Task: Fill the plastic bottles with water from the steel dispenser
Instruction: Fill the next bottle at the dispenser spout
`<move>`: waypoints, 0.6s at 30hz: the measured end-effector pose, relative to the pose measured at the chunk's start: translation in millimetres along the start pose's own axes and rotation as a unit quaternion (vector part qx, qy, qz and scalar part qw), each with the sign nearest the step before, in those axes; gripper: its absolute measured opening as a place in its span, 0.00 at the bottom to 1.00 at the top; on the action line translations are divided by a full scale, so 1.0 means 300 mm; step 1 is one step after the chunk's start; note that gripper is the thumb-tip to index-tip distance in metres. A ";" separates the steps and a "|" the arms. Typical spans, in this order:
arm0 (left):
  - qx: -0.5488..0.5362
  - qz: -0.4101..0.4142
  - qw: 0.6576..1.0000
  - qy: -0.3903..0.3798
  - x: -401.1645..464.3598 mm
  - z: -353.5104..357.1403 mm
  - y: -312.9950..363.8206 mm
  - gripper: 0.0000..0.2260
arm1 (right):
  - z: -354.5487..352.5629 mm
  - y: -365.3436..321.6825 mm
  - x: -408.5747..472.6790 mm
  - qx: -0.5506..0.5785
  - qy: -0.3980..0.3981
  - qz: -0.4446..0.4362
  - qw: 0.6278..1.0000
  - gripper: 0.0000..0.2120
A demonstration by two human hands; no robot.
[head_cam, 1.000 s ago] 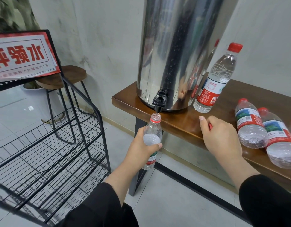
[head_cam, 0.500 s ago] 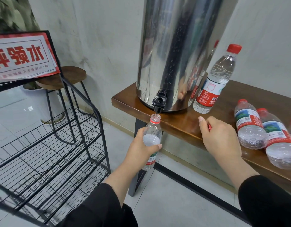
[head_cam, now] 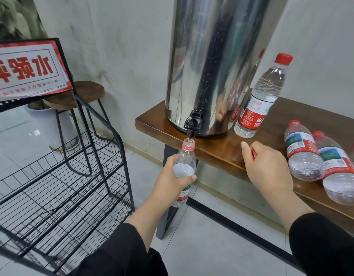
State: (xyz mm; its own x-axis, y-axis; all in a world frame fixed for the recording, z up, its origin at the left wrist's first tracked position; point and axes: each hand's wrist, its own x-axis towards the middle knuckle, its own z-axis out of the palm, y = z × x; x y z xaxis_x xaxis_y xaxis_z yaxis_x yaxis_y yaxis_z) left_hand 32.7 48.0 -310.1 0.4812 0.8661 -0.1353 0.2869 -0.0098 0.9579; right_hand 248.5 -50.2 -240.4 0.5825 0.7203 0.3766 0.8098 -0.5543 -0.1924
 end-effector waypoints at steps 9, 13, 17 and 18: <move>0.004 -0.002 1.000 0.002 0.004 0.004 -0.006 0.32 | 0.000 0.001 -0.001 0.002 0.000 -0.001 1.000 0.18; 0.005 0.002 1.000 0.000 0.008 0.004 -0.009 0.32 | -0.002 -0.001 0.000 -0.001 -0.004 -0.001 1.000 0.18; 0.011 0.001 1.000 0.000 0.010 0.004 -0.006 0.33 | -0.004 -0.002 -0.001 0.002 -0.003 0.001 1.000 0.18; 0.011 0.001 1.000 0.001 0.010 0.004 -0.007 0.33 | -0.003 -0.002 0.000 0.001 -0.001 0.000 1.000 0.18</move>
State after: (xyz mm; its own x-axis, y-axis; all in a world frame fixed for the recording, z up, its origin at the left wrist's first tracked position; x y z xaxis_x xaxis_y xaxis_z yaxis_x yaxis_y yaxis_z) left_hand 34.7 50.1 -312.7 0.4805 0.8670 -0.1325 0.3040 -0.0229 0.9524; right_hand 247.9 -50.4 -239.5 0.5824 0.7212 0.3750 0.8100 -0.5534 -0.1938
